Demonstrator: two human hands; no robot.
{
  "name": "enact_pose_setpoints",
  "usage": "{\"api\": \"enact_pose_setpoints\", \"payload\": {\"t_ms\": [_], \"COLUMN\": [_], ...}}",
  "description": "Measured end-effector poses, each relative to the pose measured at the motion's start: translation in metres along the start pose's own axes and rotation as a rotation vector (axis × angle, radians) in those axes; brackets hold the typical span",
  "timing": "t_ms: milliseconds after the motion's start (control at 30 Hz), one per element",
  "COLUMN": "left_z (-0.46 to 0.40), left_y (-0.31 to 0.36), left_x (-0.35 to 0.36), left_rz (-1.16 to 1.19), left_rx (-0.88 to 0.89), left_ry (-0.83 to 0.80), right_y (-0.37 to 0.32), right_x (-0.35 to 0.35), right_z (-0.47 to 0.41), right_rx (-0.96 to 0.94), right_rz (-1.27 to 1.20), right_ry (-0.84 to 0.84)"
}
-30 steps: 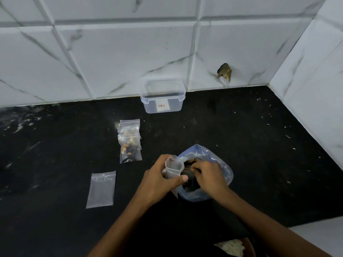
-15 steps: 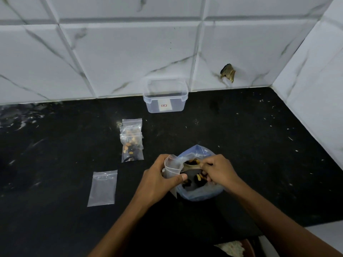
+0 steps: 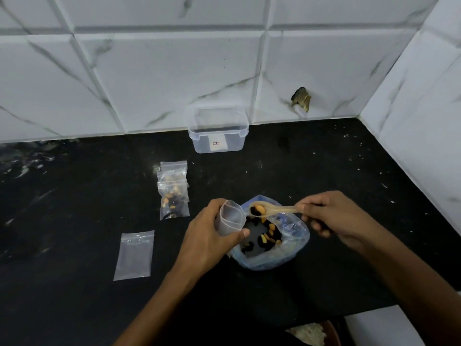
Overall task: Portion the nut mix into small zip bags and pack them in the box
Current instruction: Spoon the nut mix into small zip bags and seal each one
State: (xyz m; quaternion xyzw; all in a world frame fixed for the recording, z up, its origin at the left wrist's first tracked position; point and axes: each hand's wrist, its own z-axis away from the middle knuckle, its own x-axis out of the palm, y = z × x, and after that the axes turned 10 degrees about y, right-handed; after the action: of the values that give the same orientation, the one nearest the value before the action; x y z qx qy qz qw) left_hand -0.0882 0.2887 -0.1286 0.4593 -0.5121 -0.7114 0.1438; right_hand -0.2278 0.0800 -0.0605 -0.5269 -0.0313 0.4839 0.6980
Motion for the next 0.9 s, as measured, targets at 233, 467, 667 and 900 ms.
{"api": "enact_pose_setpoints", "payload": {"t_ms": [233,467,667,900], "left_z": [-0.001,-0.003,-0.003,0.003], "left_y": [0.008,0.004,0.003,-0.007], "left_x": [0.008,0.01,0.009,-0.004], "left_rz": [-0.046,0.037,0.105,0.148], "left_rx": [0.068,0.049,0.006,-0.046], "left_ry": [-0.022,0.027,0.023,-0.056], "right_y": [-0.032,-0.026,-0.023,-0.005], "right_x": [0.006,0.033,0.026,0.003], "right_z": [0.03,0.037,0.038,0.012], "right_rx": [-0.385,-1.097,-1.233,-0.796], "right_rz": [0.338,0.852,0.828,0.822], "right_ry": [0.066,0.07,0.176,0.214]}}
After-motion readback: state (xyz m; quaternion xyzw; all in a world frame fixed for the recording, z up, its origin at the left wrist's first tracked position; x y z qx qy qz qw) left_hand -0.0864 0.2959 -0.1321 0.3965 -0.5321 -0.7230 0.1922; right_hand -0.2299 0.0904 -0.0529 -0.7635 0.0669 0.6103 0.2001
